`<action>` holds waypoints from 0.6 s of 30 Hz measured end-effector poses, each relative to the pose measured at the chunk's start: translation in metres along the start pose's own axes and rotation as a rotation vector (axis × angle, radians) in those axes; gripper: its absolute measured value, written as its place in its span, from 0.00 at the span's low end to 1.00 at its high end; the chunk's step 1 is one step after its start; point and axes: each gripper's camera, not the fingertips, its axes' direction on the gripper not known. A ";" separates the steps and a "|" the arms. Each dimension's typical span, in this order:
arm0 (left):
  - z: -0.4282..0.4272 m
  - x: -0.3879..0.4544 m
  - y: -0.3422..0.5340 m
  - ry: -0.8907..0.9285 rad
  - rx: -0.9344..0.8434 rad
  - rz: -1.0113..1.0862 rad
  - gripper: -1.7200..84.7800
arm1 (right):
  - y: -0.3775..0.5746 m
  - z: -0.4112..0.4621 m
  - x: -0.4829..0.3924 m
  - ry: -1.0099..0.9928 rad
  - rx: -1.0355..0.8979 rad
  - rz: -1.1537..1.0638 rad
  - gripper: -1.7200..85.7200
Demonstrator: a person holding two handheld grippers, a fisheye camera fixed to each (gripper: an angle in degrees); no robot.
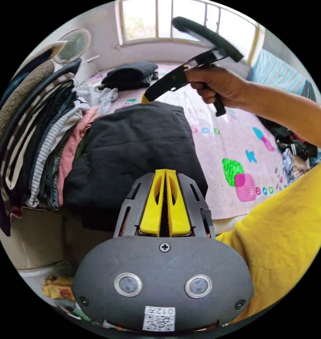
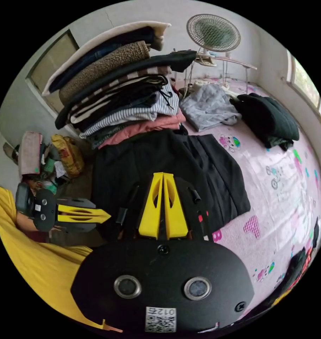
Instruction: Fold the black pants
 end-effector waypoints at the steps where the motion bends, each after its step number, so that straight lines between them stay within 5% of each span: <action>1: 0.015 0.008 -0.004 -0.009 -0.033 0.019 0.02 | 0.019 -0.001 -0.007 0.049 -0.003 0.018 0.02; 10: 0.093 0.038 -0.024 -0.011 -0.128 0.164 0.02 | 0.064 0.009 -0.001 0.049 -0.172 0.149 0.02; 18: 0.152 0.042 -0.041 0.032 -0.175 0.074 0.02 | 0.090 -0.046 0.029 -0.100 -0.153 0.331 0.03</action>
